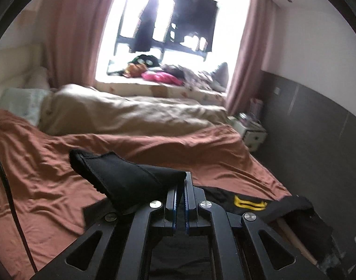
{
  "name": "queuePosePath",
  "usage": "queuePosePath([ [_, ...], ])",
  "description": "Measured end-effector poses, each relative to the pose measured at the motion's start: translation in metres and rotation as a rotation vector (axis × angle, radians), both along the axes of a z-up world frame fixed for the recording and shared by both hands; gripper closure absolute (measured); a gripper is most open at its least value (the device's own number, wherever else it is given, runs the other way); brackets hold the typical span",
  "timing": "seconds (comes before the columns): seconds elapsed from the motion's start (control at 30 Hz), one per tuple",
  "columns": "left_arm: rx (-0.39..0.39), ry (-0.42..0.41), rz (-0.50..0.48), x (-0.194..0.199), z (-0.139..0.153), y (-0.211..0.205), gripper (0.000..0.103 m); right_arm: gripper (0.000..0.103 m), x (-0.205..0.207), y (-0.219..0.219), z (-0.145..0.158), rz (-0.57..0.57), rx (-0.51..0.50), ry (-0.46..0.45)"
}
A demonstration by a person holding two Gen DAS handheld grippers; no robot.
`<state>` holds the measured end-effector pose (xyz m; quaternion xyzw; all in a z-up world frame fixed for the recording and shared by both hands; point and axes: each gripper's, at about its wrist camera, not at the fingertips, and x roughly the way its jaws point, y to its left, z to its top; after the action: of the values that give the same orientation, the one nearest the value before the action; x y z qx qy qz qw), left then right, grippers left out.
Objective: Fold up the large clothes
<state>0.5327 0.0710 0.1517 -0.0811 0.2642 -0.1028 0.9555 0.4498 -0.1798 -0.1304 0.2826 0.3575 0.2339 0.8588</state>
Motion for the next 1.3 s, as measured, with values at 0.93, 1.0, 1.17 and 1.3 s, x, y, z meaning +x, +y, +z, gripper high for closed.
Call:
queuePosePath([
  [0.93,0.032,0.309,-0.081,-0.018,-0.130,0.008,0.012,0.030,0.011,-0.030,-0.012,-0.053,-0.032,0.107],
  [1.0,0.031,0.317,-0.041,-0.025,-0.136,0.031,0.012,0.030,0.022,-0.028,-0.008,-0.069,-0.048,0.117],
  [1.17,-0.005,0.342,0.060,-0.047,-0.155,0.089,0.012,0.030,0.041,-0.019,-0.007,-0.077,-0.084,0.133],
  [1.3,-0.017,0.360,0.113,-0.062,-0.170,0.117,0.012,0.029,0.043,-0.019,-0.002,-0.093,-0.121,0.130],
])
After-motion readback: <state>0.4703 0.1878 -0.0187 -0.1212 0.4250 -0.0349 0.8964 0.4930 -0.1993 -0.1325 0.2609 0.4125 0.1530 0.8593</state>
